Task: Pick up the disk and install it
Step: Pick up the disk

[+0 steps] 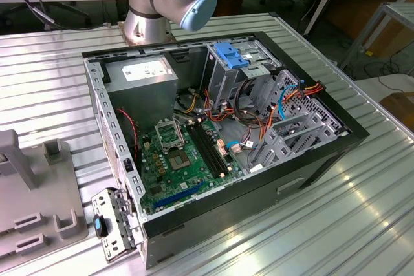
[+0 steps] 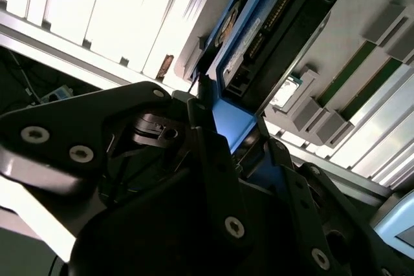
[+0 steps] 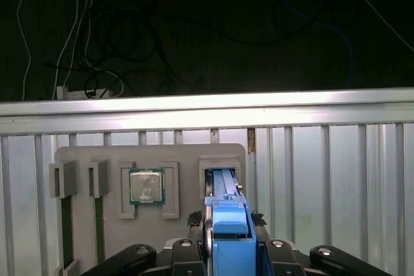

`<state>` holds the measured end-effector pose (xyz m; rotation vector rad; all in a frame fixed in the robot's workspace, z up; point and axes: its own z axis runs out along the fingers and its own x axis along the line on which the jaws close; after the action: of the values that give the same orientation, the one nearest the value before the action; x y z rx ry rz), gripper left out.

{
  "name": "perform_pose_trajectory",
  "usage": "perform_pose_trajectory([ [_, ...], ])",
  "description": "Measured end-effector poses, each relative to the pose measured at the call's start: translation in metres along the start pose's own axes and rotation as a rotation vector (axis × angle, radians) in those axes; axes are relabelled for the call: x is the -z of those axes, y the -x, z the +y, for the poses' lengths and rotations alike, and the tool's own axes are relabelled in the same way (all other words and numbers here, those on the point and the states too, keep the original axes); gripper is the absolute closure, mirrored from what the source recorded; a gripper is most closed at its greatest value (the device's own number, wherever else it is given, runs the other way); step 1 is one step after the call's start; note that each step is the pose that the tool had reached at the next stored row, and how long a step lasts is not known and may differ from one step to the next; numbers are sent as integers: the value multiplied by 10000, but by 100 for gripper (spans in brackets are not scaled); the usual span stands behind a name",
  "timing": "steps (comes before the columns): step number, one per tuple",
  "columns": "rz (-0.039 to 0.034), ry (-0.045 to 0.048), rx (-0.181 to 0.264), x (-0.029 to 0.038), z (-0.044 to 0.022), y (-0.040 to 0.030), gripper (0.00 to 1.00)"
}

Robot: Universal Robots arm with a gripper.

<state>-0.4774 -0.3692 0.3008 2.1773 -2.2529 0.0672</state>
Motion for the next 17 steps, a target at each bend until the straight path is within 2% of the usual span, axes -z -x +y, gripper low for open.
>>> perform_pose_trajectory([
  [17, -1, -1, 12, 21, -1, -1, 63],
])
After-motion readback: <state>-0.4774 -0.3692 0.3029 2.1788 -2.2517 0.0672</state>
